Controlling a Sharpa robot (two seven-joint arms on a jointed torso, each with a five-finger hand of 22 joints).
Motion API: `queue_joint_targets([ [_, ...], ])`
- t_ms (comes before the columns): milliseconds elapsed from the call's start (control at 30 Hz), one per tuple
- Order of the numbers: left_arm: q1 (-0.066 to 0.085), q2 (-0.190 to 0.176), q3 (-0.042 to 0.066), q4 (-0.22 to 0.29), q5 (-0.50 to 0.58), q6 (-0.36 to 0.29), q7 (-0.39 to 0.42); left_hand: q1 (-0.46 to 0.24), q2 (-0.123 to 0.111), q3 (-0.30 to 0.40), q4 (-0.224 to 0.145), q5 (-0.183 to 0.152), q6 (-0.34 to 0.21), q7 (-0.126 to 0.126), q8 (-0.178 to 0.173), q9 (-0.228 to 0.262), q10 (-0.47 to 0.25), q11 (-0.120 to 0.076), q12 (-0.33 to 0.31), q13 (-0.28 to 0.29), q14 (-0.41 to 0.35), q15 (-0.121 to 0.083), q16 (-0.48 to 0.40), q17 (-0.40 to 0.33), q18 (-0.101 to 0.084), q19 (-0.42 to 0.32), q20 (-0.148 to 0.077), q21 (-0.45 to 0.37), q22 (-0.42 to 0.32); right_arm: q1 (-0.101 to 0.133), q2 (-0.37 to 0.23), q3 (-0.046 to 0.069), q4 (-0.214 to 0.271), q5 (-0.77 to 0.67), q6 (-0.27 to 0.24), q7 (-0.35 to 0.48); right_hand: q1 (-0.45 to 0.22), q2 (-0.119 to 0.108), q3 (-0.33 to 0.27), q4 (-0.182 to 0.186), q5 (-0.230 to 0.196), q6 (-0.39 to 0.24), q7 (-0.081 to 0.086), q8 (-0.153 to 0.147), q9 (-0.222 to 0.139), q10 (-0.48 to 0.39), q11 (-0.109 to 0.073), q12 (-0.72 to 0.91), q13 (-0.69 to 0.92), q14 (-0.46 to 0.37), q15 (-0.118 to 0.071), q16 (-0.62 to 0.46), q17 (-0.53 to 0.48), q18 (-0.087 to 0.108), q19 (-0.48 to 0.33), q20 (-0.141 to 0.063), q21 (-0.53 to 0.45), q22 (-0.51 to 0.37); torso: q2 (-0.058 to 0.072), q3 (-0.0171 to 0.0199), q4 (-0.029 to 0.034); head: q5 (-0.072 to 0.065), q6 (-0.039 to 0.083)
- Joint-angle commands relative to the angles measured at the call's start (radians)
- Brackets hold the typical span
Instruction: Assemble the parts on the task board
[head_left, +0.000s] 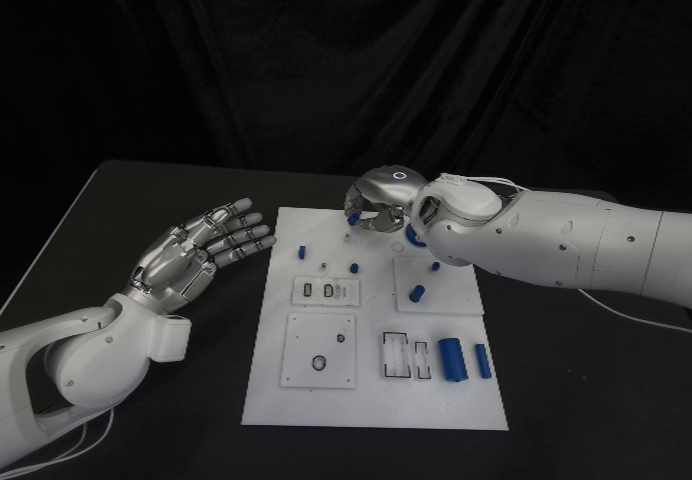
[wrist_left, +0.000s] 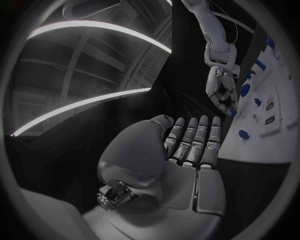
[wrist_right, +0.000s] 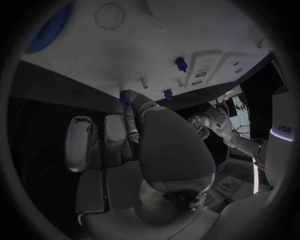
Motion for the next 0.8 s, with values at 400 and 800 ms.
queue_joint_targets([
  [400, 0.001, 0.003, 0.001, -0.001, 0.009, 0.016, 0.188, -0.01, 0.001, 0.008, -0.001, -0.004, 0.001, 0.007, 0.001, 0.0, 0.001, 0.009, 0.007, 0.0, -0.004, 0.002, 0.008, -0.001, -0.009, 0.001, 0.001, 0.002, -0.002, -0.004, 0.0, 0.001, -0.008, 0.003, 0.008, -0.018, -0.013, 0.002, 0.008, 0.004, -0.001, -0.009, 0.002, -0.005, 0.007, -0.012, 0.008, -0.014, -0.003, -0.003, 0.006, -0.001, -0.003, -0.005, -0.004, 0.002, -0.003, -0.004, -0.001, 0.0002, -0.0007, -0.003, -0.003],
  [800, 0.001, -0.006, 0.0, 0.004, 0.015, 0.012, 0.188, -0.012, 0.002, 0.012, -0.001, -0.004, 0.002, 0.008, 0.002, 0.0, 0.001, 0.009, 0.008, 0.0, -0.004, 0.002, 0.009, 0.0, -0.009, 0.001, 0.001, 0.002, -0.002, -0.009, 0.021, 0.002, -0.032, 0.003, 0.012, -0.031, -0.015, 0.001, 0.01, 0.005, -0.001, -0.013, 0.003, -0.008, 0.01, -0.018, 0.011, -0.02, -0.004, -0.004, 0.009, -0.002, -0.004, -0.004, -0.005, 0.005, -0.005, -0.006, -0.001, -0.0002, 0.0001, -0.01, -0.002],
])
